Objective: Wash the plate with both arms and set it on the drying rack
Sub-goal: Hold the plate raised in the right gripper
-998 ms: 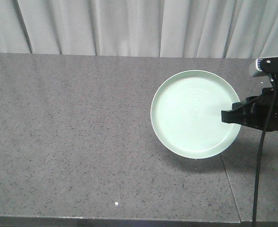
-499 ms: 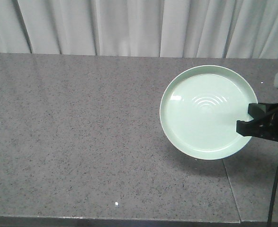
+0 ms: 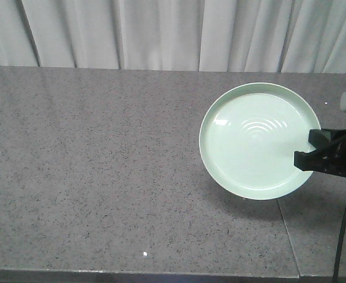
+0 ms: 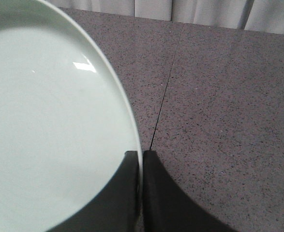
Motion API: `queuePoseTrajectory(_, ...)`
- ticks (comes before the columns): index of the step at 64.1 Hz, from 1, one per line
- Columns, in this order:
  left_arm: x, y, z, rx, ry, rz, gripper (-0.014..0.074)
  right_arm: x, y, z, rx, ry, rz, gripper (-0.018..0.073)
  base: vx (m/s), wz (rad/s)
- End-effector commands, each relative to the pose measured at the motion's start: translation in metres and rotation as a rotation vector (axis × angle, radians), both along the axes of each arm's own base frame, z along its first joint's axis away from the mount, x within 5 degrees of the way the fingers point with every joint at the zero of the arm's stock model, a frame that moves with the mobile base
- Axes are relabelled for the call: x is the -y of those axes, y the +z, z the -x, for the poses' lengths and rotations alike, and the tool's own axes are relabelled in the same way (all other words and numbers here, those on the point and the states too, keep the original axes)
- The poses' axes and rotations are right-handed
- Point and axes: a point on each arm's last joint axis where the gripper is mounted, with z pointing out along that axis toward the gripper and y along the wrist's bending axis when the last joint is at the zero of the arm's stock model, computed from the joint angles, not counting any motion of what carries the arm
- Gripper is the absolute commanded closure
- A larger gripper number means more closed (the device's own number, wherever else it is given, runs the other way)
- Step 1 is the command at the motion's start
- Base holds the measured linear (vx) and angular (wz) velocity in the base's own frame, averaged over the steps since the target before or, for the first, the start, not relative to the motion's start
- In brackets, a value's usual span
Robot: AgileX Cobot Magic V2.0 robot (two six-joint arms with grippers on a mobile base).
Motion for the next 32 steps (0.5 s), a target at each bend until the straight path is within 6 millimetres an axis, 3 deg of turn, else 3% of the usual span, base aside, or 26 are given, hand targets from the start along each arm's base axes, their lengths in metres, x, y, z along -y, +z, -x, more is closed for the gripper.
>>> queuePoseTrajectory(1, 0.0006, 0.0033, 0.001, 0.082, -0.01, 0.001, 0.0601, 0.0042, 0.0196, -0.0016, 0.117, -0.036, -0.001, 0.0568, 0.0, 0.0)
queuePoseTrajectory(32, 0.0006, 0.0033, 0.001, 0.082, -0.01, 0.001, 0.0601, 0.004, 0.0193, -0.0015, 0.112, -0.035, -0.003, 0.0568, -0.01, 0.05)
